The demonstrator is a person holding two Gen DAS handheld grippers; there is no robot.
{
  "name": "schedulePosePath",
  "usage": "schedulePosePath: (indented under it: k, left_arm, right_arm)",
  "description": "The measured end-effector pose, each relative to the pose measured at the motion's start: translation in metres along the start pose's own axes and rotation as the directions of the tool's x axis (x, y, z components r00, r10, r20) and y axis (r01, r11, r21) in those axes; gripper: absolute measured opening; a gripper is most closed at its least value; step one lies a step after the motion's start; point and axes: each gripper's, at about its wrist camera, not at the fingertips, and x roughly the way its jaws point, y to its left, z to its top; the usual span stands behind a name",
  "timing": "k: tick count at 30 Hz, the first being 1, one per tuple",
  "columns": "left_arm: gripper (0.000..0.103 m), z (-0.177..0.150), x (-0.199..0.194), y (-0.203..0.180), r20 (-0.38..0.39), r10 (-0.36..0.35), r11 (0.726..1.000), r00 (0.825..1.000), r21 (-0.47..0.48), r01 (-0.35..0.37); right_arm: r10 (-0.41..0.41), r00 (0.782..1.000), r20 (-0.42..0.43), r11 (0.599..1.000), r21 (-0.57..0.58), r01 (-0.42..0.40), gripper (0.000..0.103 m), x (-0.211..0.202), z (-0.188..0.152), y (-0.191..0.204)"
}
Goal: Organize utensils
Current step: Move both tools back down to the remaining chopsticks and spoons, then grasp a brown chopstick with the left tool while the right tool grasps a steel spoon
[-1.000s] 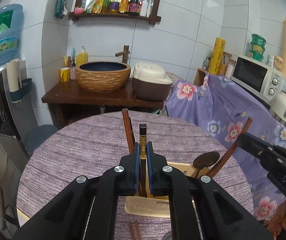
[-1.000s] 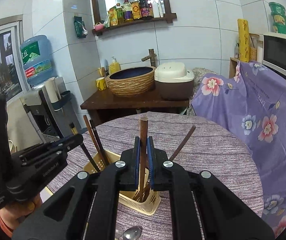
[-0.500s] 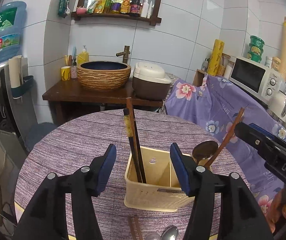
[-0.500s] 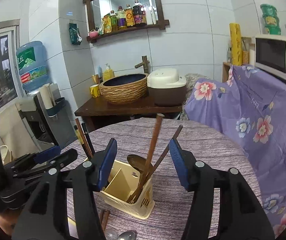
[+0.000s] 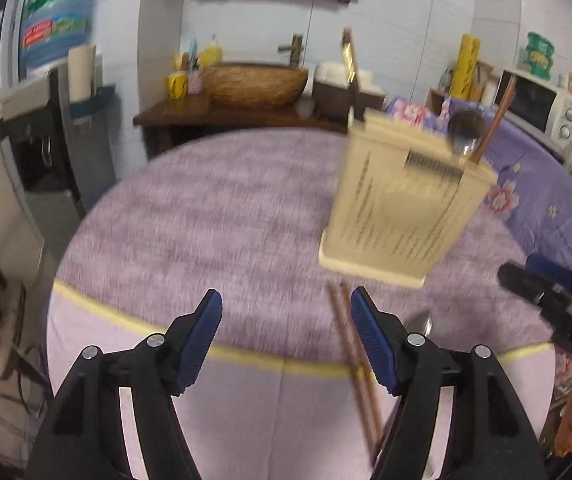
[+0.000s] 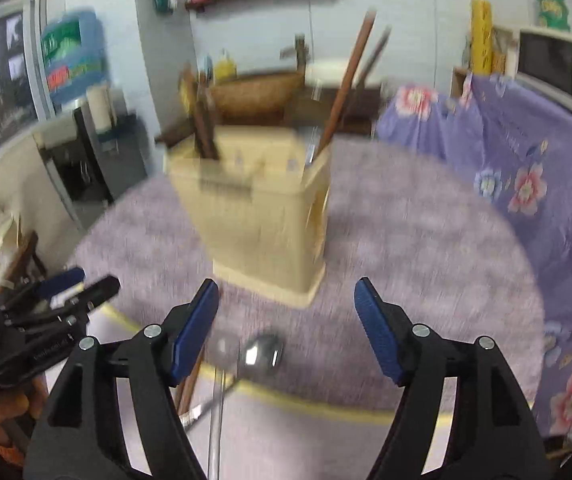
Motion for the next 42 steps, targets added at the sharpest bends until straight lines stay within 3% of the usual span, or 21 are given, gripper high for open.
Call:
schedulePosePath:
  k: [5,13,18,23,27,30,32,35,42]
  left_arm:
    - [0.066,-0.034,-0.001,0.019,-0.027,0.062,0.997,0.998,-0.035,-0.063]
    - [0.066,-0.051,-0.001,0.023,-0.049,0.062,0.997,0.997,-0.031,-0.064]
    - [0.066,-0.052,0.003,0.02,-0.065,0.045,0.998,0.997,-0.034,-0.048]
    - [0.066,-0.054,0.006,0.014,-0.077,0.043,0.999,0.996,-0.015,-0.045]
    - [0.066,-0.054,0.009,0.009,-0.089,0.027,1.0,0.996,-0.01,-0.028]
    - [0.066,-0.054,0.011,-0.002,-0.093,0.018,1.0,0.996,0.015,-0.017]
    - [0.065,-0.054,0.013,-0.01,-0.098,0.015,0.999,0.995,0.041,-0.011]
    - [0.063,-0.054,0.016,-0.021,-0.107,0.015,0.997,0.994,0.075,-0.007]
    - [0.059,-0.059,0.022,-0.033,-0.135,0.011,0.994,0.991,0.106,0.004]
  right_arm:
    - [0.01,0.988,-0.153,1.0,-0.011,-0.012,0.071,0.034,-0.045,0.023]
    - [-0.022,0.968,-0.251,0.999,-0.049,0.01,0.071,0.066,-0.066,0.041]
    - [-0.055,0.965,-0.255,0.996,-0.082,0.035,0.071,0.064,-0.074,0.038]
    - [-0.053,0.966,-0.252,0.998,-0.032,0.046,0.071,0.054,-0.08,0.005]
    - [0.02,0.969,-0.247,0.998,0.068,-0.003,0.071,0.044,-0.081,-0.028]
    - [-0.064,0.968,-0.242,0.996,0.04,0.076,0.071,0.044,-0.082,-0.04]
    - [-0.075,0.969,-0.237,0.995,0.043,0.087,0.071,0.043,-0.081,-0.041]
    - [-0.01,0.979,-0.204,0.999,0.042,0.019,0.071,0.039,-0.079,-0.034]
    - [-0.048,0.974,-0.221,0.996,-0.079,0.031,0.071,0.052,-0.076,-0.011]
